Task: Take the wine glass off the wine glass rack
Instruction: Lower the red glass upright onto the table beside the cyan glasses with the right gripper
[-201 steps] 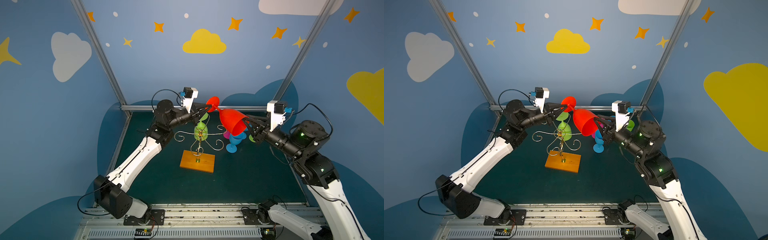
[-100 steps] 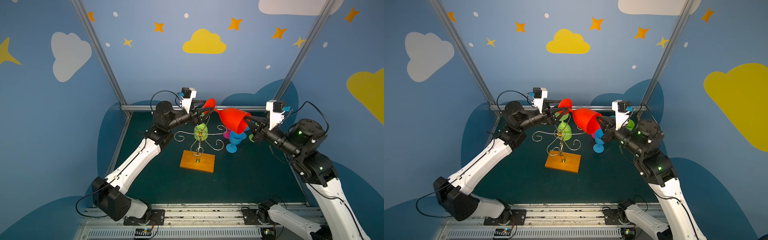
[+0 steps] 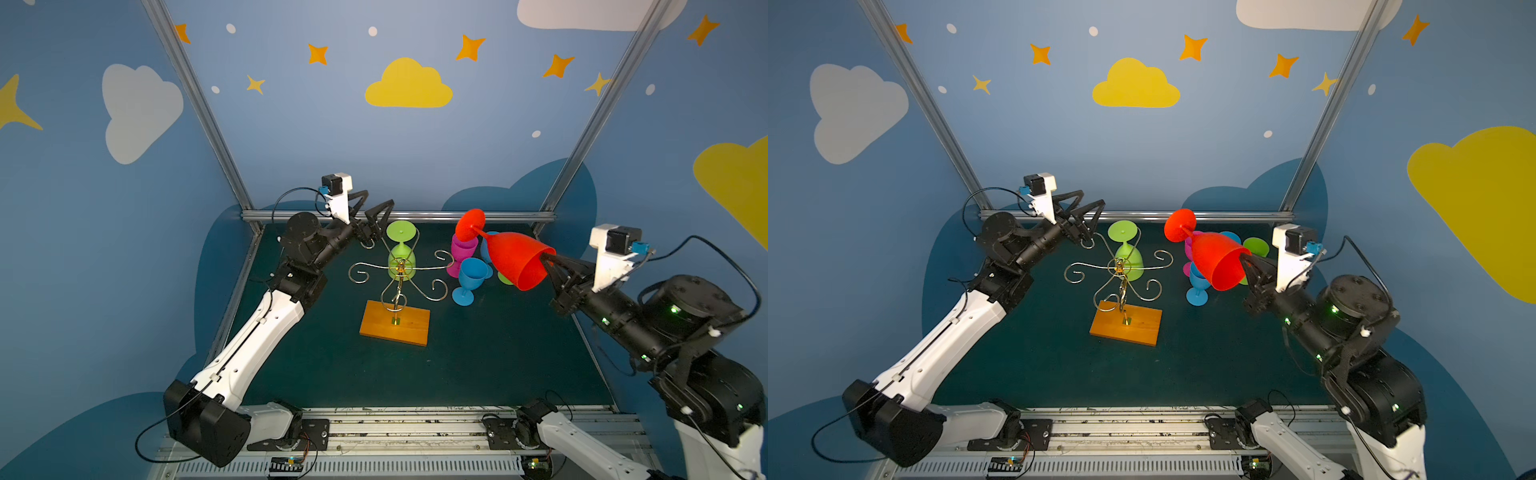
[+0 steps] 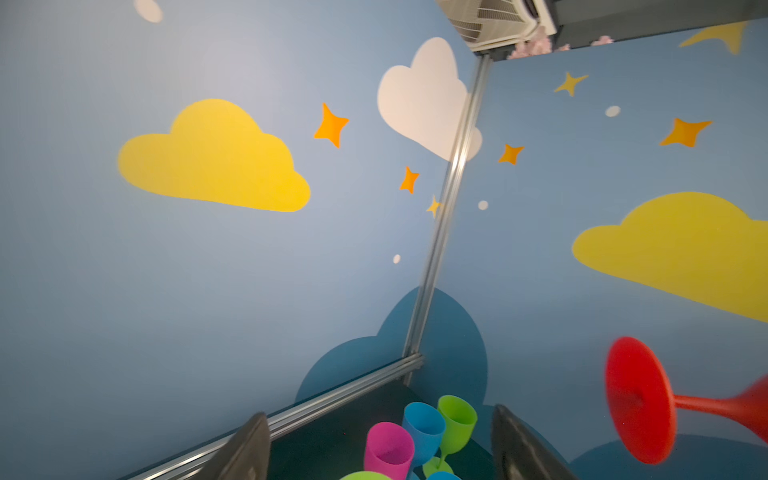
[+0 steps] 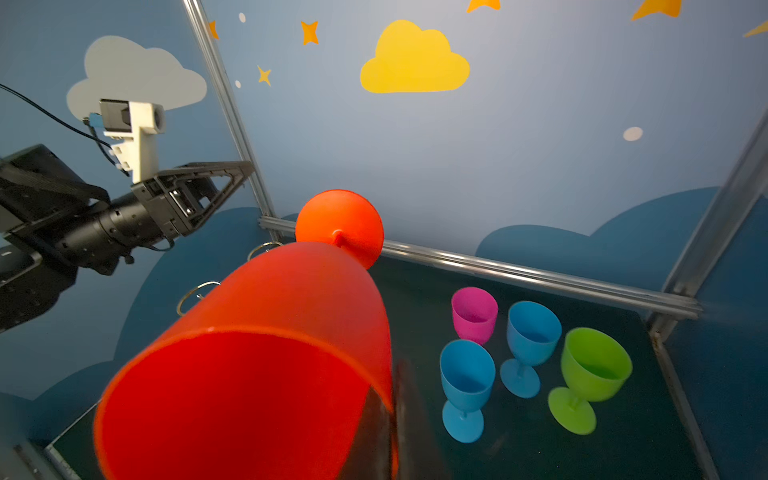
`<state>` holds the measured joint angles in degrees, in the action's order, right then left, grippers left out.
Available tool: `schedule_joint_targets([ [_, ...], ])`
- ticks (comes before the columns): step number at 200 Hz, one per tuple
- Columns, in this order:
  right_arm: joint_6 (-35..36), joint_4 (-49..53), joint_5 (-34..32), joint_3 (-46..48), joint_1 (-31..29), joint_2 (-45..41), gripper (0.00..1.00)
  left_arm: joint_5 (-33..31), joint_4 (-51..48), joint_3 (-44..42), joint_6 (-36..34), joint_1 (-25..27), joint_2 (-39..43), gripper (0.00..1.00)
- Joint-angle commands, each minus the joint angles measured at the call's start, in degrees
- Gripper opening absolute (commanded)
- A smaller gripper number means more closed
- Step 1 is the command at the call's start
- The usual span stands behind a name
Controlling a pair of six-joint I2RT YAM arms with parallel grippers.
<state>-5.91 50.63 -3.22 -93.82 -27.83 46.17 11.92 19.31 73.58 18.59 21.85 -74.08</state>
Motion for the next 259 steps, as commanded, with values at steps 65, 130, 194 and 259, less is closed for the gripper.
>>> schedule_joint_targets([
  [65,-4.8,27.0,-14.2,10.8,0.3,-2.2,0.0,-4.7,4.8,-5.6,8.2,-6.8,4.6,0.82],
  [130,-6.0,17.6,-13.1,23.6,0.5,4.7,0.0,-7.4,-0.2,-7.2,10.4,-9.4,7.7,0.82],
  [194,-5.0,6.9,-8.7,30.3,3.2,12.3,0.0,-6.8,-1.4,-9.3,12.0,-11.6,10.0,0.83],
  [259,-3.7,0.8,-4.9,31.6,7.3,19.4,0.0,-6.3,-2.1,-12.5,13.3,-13.1,12.0,0.83],
])
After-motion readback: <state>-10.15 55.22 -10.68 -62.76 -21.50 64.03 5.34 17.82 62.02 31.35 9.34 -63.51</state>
